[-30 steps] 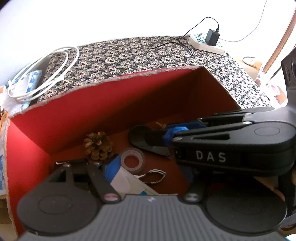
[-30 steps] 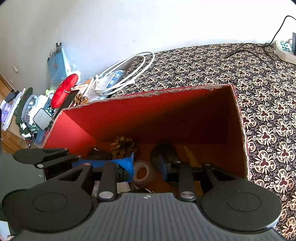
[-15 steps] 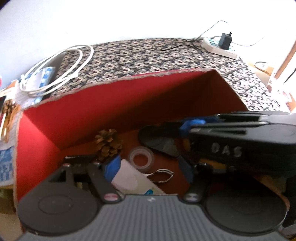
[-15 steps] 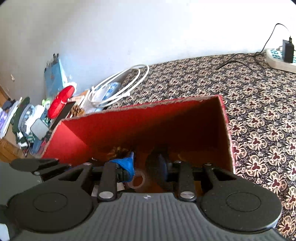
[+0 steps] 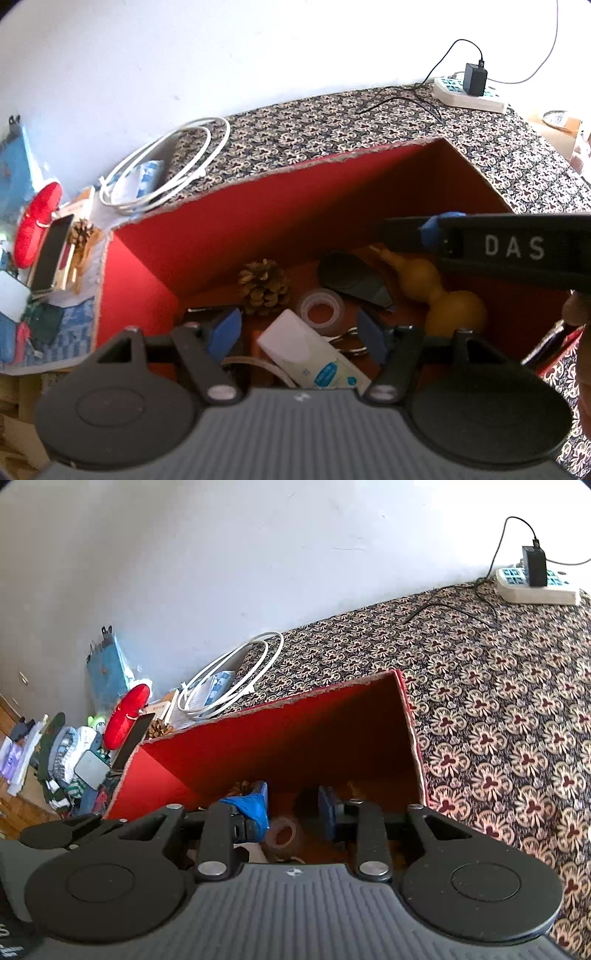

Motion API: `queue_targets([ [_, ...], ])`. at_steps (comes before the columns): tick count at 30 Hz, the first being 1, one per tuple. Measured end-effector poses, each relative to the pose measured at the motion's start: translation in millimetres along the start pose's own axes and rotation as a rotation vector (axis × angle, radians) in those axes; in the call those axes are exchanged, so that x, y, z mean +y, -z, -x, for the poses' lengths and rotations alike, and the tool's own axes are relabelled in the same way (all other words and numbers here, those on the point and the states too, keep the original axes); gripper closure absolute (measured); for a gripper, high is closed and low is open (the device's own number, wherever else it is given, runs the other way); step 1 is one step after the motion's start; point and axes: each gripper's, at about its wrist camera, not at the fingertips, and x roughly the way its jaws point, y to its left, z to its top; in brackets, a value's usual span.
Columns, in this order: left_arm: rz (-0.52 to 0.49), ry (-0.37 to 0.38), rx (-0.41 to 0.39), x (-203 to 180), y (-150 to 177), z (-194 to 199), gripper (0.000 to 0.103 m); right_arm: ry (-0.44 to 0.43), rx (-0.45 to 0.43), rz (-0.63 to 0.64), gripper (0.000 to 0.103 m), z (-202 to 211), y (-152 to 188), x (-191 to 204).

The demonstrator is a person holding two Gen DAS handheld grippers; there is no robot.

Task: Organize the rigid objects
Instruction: 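Move the right gripper back out toward the clear plastic case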

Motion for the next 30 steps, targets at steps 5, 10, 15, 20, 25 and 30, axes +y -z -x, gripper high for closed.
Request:
queue_targets([
  [5, -0.015, -0.040, -0.016, -7.3, 3.2, 10.3, 0.033, -0.011, -0.018, -0.006, 0.090, 13.4, 4.5, -0.4],
  [10, -0.024, -0.065, -0.033, -13.9, 5.1, 21.2, 0.033, -0.033, -0.031, -0.032, 0.090, 26.0, 7.5, -1.9],
  [15, -0.022, -0.072, -0.048, -19.7, 6.7, 33.3, 0.032, -0.048, -0.045, -0.050, 0.090, 38.8, 11.0, -5.0],
  [20, -0.018, -0.085, -0.056, -27.0, 7.6, 43.6, 0.032, -0.051, -0.051, -0.061, 0.090, 49.4, 15.9, -10.2],
  [25, -0.033, -0.096, -0.060, -37.2, 8.5, 49.6, 0.031, -0.058, -0.059, -0.078, 0.090, 60.9, 18.3, -18.1],
  [30, -0.042, -0.095, -0.064, -50.5, 8.6, 55.0, 0.031, -0.055, -0.064, -0.091, 0.090, 71.9, 20.9, -28.3],
])
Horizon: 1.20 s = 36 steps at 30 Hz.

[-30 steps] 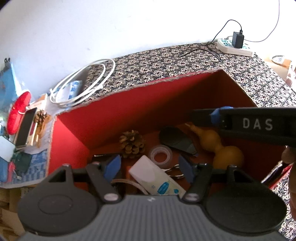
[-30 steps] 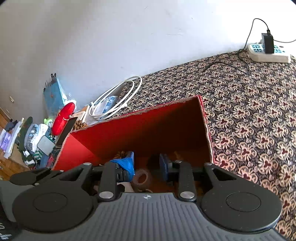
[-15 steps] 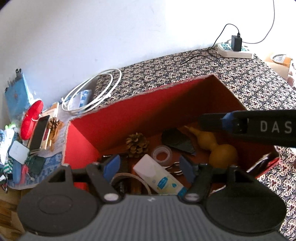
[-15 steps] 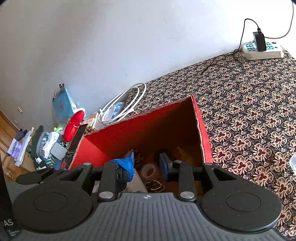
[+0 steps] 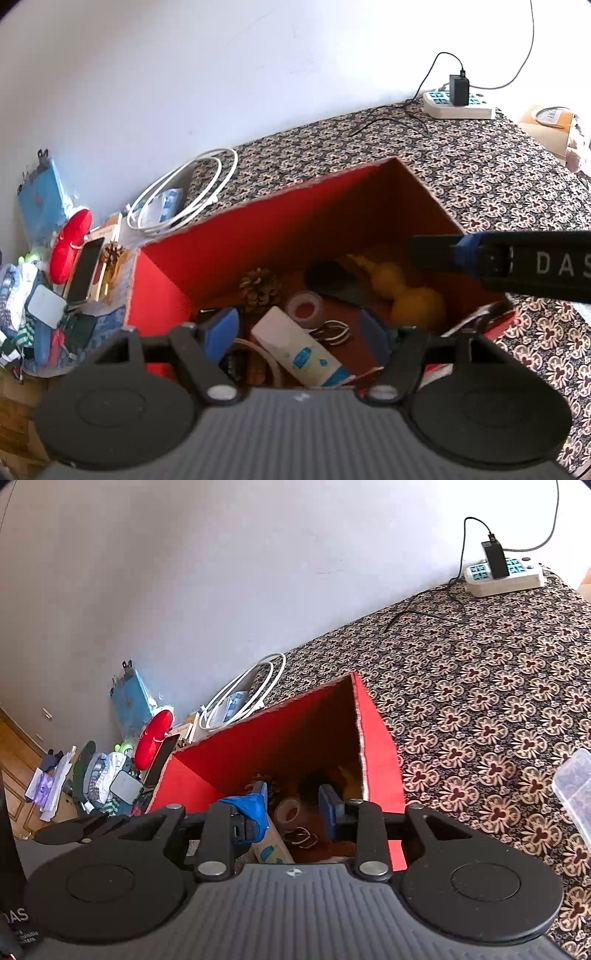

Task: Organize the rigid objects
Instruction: 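Move the right gripper back out toward the clear plastic case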

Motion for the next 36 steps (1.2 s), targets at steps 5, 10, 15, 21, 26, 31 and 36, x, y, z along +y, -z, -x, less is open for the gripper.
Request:
queue_targets([
  [5, -0.006, 0.006, 0.000, -13.8, -1.1, 5.4, 0.031, 0.007, -0.002, -0.002, 0.090, 10.6, 2.0, -9.1],
  [10, -0.014, 0.020, -0.002, -28.1, -2.7, 11.3, 0.031, 0.015, -0.009, -0.013, 0.090, 23.0, 3.1, -21.4],
  [15, -0.033, 0.038, -0.009, -46.5, -5.8, 18.1, 0.031, 0.024, -0.019, -0.047, 0.090, 37.1, 3.6, -39.2],
  [21, -0.067, 0.077, -0.013, -74.8, -9.3, 25.4, 0.031, 0.038, -0.035, -0.090, 0.090, 54.8, 3.8, -63.8],
  [26, -0.112, 0.105, -0.016, -104.8, -9.6, 30.2, 0.031, 0.053, -0.047, -0.145, 0.090, 70.8, 3.5, -90.8],
  [31, -0.159, 0.138, -0.012, -136.3, -7.4, 30.9, 0.030, 0.099, -0.044, -0.184, 0.089, 84.7, 7.0, -120.0],
  [36, -0.206, 0.134, -0.011, -166.9, -4.5, 26.3, 0.027, 0.135, -0.020, -0.208, 0.089, 90.8, 12.9, -145.2],
])
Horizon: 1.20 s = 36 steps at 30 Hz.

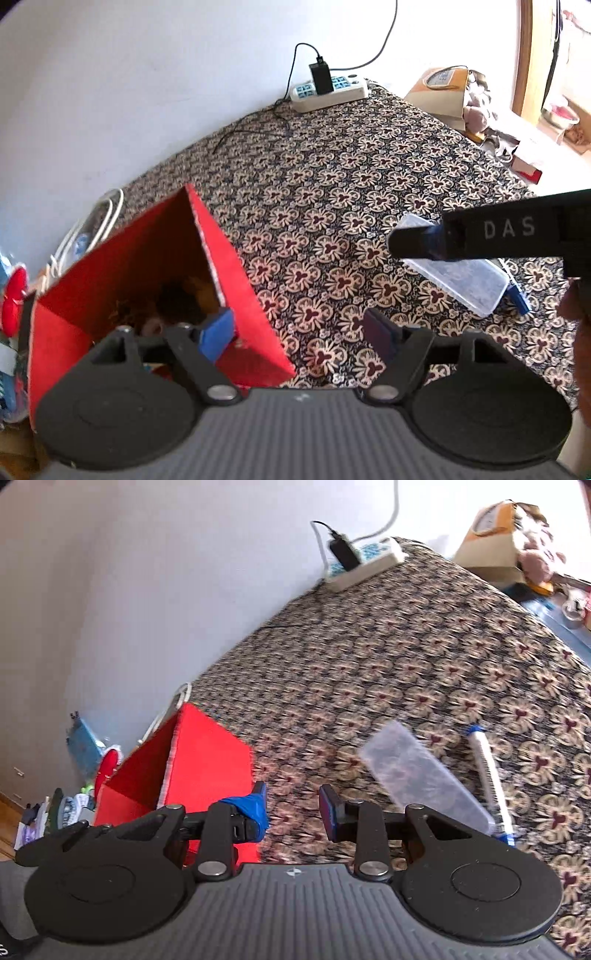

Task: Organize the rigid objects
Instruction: 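Move the right gripper back out toward the clear plastic case, then close the right gripper on the end of the clear plastic case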

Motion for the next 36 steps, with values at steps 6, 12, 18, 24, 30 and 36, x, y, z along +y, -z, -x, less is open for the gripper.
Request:
queue_targets([
  [6, -0.024, 0.033, 0.026, -24.2, -6.3, -12.0, 0.027, 0.023, 0.022, -0.008, 0.089, 1.8, -0.6, -22.3],
  [12, -0.030, 0.039, 0.054, -38.9, -10.8, -24.9, 0.027, 0.038, 0.043, -0.015, 0.089, -2.7, -5.0, -38.0],
  [18, -0.037, 0.044, 0.093, -48.5, -11.4, -38.5, 0.027, 0.062, 0.046, 0.003, 0.089, -9.9, -9.6, -45.1],
  [24, -0.013, 0.060, 0.148, -47.4, -10.8, -55.6, 0.027, 0.111, 0.031, 0.025, 0.089, -18.6, -15.7, -55.0],
  [30, 0.004, 0.074, 0.198, -48.7, -8.5, -71.4, 0.027, 0.144, 0.034, 0.030, 0.089, -28.9, -21.7, -67.7],
  [36, 0.010, 0.082, 0.232, -50.2, -7.3, -82.4, 0.027, 0.156, 0.053, 0.041, 0.089, -38.5, -22.8, -76.0],
])
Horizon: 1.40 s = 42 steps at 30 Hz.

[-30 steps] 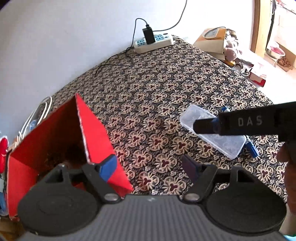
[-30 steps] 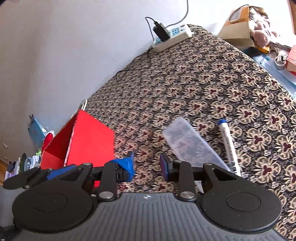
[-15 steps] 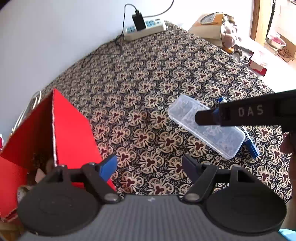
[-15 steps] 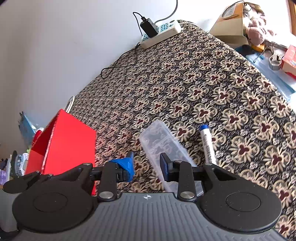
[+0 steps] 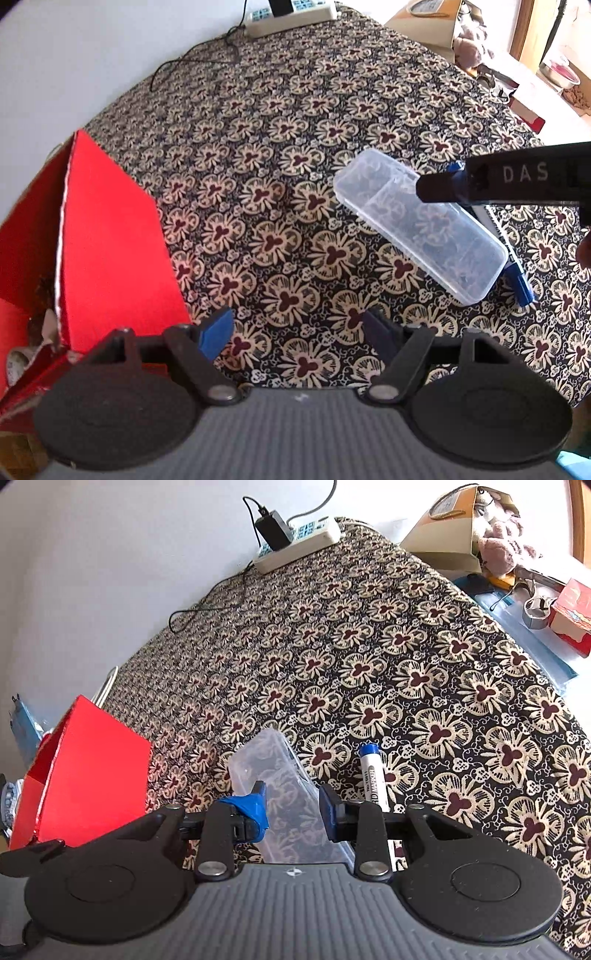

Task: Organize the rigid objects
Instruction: 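Close the right gripper on the end of the clear plastic case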

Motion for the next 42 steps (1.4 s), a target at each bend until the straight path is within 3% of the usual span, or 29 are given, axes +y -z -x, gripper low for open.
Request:
queue_targets([
  [16, 0.030, 0.039, 0.045, 8.6, -3.6, -18.2, 0.027, -0.091, 0.087, 0.011, 0.089, -18.1, 1.8, 9.9],
  [24, 0.074, 0.138, 0.037, 20.8, 1.4, -17.9, 0.027, -0.132, 0.105, 0.032, 0.089, -26.2, 9.9, 21.6],
  [29, 0.076, 0.161, 0.021, 25.9, 4.6, -15.2, 0.027, -0.155, 0.133, -0.005, 0.088, -33.2, 12.0, 22.3],
  [34, 0.040, 0.184, -0.026, 24.8, 11.2, 2.2, 0.027, -0.244, 0.219, -0.168, 0.087, -46.1, 21.2, 7.8],
  [42, 0.002, 0.217, -0.031, 16.8, 14.7, 1.9, 0.026, -0.253, 0.223, -0.133, 0.089, -49.8, 31.5, 17.5],
])
